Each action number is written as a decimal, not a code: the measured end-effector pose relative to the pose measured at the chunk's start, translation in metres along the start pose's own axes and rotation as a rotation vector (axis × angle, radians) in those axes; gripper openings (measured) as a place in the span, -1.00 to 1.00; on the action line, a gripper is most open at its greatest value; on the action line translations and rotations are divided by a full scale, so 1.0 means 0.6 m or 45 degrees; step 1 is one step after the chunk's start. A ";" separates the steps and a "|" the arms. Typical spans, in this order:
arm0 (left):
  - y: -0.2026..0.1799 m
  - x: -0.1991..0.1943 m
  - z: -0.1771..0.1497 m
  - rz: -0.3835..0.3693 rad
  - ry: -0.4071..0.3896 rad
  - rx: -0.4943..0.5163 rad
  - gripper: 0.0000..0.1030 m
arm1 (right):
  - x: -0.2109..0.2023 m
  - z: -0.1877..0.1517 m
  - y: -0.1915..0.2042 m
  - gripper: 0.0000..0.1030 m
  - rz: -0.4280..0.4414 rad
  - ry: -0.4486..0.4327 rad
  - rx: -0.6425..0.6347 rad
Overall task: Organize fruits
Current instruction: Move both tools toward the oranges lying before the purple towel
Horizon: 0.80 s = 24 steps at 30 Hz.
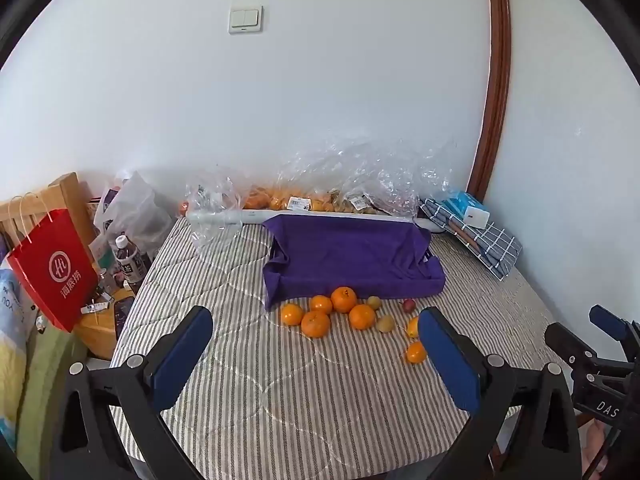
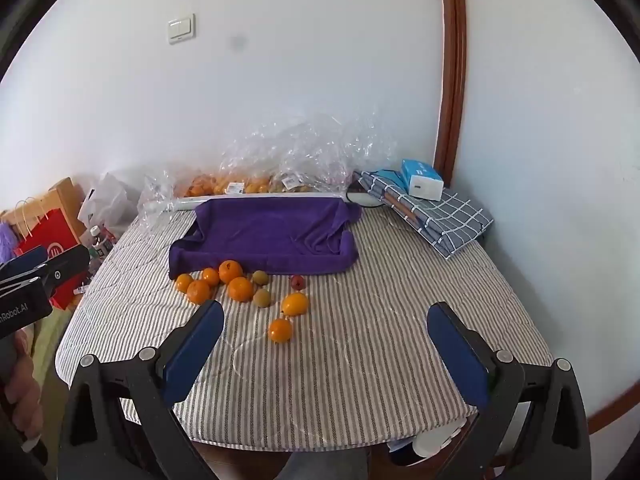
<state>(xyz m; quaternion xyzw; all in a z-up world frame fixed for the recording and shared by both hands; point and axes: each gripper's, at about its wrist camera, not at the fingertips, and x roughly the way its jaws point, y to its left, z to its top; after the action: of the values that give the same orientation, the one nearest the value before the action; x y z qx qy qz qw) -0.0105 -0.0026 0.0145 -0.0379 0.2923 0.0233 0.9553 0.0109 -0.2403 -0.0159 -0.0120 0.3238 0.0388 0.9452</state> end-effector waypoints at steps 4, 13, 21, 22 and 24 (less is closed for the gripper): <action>-0.006 -0.003 0.006 -0.006 -0.008 0.011 1.00 | -0.006 0.001 -0.006 0.96 0.009 -0.010 0.012; -0.014 -0.011 0.010 -0.011 -0.021 0.016 1.00 | -0.011 0.006 -0.013 0.96 0.003 -0.011 0.030; -0.007 -0.011 0.010 -0.005 -0.014 -0.003 1.00 | -0.011 0.005 -0.011 0.96 0.010 -0.009 0.032; -0.006 -0.010 0.010 -0.005 -0.008 -0.002 1.00 | -0.010 0.005 -0.010 0.96 0.007 -0.006 0.034; -0.004 -0.010 0.011 0.002 -0.007 0.000 1.00 | -0.008 0.006 -0.008 0.96 0.013 -0.003 0.039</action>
<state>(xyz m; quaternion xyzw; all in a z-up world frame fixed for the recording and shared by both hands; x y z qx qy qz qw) -0.0115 -0.0043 0.0232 -0.0375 0.2896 0.0241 0.9561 0.0097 -0.2451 -0.0103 0.0041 0.3232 0.0388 0.9455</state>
